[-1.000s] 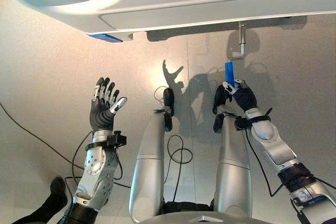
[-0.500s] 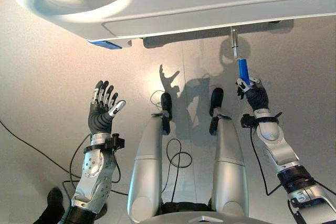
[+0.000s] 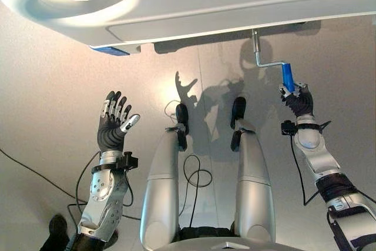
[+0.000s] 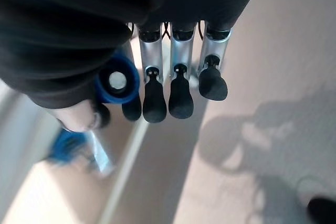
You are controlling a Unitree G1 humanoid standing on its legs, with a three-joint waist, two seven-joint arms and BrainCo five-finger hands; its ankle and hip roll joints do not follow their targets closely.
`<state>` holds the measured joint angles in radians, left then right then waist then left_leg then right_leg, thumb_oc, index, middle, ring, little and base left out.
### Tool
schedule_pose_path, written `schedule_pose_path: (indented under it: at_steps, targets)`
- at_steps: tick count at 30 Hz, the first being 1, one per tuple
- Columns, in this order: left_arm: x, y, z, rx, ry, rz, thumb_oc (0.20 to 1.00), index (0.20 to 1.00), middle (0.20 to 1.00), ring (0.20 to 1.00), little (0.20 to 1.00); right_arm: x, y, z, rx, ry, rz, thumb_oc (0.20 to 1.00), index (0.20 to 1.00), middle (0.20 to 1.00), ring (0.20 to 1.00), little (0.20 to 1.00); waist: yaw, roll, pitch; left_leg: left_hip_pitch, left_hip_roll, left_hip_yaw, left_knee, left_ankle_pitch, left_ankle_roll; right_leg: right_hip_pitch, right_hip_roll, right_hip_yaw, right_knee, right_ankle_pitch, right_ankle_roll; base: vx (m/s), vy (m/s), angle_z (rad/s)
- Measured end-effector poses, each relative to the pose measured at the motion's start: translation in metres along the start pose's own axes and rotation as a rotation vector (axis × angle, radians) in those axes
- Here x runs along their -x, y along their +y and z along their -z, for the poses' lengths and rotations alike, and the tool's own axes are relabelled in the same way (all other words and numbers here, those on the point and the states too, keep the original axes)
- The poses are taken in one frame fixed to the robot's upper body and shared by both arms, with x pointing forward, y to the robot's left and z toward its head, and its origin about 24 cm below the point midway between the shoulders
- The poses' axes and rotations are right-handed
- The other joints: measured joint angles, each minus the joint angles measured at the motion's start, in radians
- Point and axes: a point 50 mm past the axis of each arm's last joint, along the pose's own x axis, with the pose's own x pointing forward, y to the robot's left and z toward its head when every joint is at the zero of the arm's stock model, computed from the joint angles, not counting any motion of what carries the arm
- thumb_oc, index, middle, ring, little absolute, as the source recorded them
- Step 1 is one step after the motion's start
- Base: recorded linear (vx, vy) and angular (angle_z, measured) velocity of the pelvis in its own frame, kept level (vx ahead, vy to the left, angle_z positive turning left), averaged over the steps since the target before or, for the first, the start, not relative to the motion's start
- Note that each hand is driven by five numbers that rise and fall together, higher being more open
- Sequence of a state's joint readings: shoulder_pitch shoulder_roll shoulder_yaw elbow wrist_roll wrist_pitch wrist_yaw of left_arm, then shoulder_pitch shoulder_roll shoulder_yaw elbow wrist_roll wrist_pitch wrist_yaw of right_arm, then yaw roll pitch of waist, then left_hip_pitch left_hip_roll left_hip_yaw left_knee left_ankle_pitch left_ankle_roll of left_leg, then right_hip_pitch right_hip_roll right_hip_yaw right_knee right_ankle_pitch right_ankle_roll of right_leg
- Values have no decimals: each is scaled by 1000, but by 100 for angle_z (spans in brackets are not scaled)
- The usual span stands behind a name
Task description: Raise the hospital bed
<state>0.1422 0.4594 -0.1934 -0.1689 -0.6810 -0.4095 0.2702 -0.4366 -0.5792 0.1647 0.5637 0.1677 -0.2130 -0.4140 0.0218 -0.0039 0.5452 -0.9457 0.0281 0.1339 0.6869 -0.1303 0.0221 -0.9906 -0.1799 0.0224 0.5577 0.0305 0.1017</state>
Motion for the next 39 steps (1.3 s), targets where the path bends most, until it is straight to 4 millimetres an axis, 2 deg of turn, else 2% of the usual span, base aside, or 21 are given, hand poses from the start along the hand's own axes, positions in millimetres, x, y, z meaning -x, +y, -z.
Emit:
schedule_pose_path:
  at_steps: [10,16,19,23,26,32,35,39]
  targets:
    - [0,-1,7,-7,28,13,1000,1000,1000,1000,1000,-31,-11,5,109,103,64,200,200,200,200,200,24,4,0,-24,-4,0,5,6,6,-22,-10,-2,8,4,2,-1,1,2]
    - [-1,-8,5,-2,25,52,1000,1000,1000,1000,1000,-49,-16,-6,165,117,82,200,200,200,200,200,23,10,3,-59,-12,-3,11,9,12,-59,-16,-3,22,5,2,25,2,3]
    - [0,-15,5,3,30,92,1000,1000,1000,1000,1000,-57,-21,-5,221,164,90,200,200,200,200,200,51,19,5,-79,-14,-4,25,7,11,-81,-20,1,36,6,2,30,0,1]
    - [0,-16,5,-4,36,106,1000,1000,1000,1000,1000,-61,-26,-6,237,202,114,200,200,200,200,200,74,23,6,-97,-17,-7,48,6,4,-104,-24,0,80,-9,-1,46,-10,6]
    - [1,-19,4,5,35,119,1000,1000,1000,1000,1000,-61,-35,1,245,260,140,200,200,200,200,200,90,32,4,-116,-26,-23,84,-4,-1,-129,-34,-2,140,-43,-5,30,-8,15]
    - [2,-26,-1,35,19,143,1000,1000,1000,1000,1000,-62,-40,3,238,311,164,200,200,200,200,200,115,45,4,-141,-28,-33,115,-9,1,-152,-38,-4,180,-52,-7,20,-7,6]
    - [1,-36,-11,67,-24,182,1000,1000,1000,1000,1000,-63,-45,2,208,323,185,200,200,200,200,200,126,57,-1,-173,-30,-41,140,-8,-1,-184,-40,-5,213,-62,-10,-6,-1,6]
    - [2,-38,-15,112,-33,177,1000,1000,1000,1000,1000,-62,-48,6,215,356,195,200,200,200,200,200,140,85,0,-204,-32,-63,161,-11,-10,-214,-35,-5,247,-80,-15,22,-2,9]
